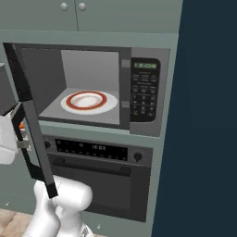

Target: Pick the carrot from the counter and place it in the microwave. Then turn on the microwave.

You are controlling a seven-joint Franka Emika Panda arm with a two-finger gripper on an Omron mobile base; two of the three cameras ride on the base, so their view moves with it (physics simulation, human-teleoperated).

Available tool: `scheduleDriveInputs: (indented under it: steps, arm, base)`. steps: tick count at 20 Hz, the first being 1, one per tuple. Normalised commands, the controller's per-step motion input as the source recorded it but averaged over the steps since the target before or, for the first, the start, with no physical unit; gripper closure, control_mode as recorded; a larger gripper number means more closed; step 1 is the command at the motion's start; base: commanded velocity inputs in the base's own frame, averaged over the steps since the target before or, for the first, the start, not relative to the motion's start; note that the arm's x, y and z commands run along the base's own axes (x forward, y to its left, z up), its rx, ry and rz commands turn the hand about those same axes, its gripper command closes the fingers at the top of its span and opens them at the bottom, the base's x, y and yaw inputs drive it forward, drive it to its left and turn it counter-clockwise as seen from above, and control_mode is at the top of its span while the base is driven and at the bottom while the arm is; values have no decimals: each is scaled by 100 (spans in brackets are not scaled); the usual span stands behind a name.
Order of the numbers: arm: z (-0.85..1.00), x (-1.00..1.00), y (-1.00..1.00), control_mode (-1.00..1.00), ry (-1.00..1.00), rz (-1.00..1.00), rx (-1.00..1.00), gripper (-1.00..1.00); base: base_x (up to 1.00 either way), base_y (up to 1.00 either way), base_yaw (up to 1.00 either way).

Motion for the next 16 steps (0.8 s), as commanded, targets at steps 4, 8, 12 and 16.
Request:
scheduleDriveInputs:
  steps: [4, 8, 12, 16]
  arm:
    - [0, -28, 43, -100, -5, 0, -5, 100]
    - [0, -24, 41, -100, -1, 0, -4, 100]
    - [0, -21, 43, -100, 0, 0, -3, 100]
    - [0, -8, 29, -100, 2, 0, -1, 100]
  base:
    - [0, 0, 0]
    - [0, 0, 0]
    - [0, 0, 0]
    - [0, 0, 0]
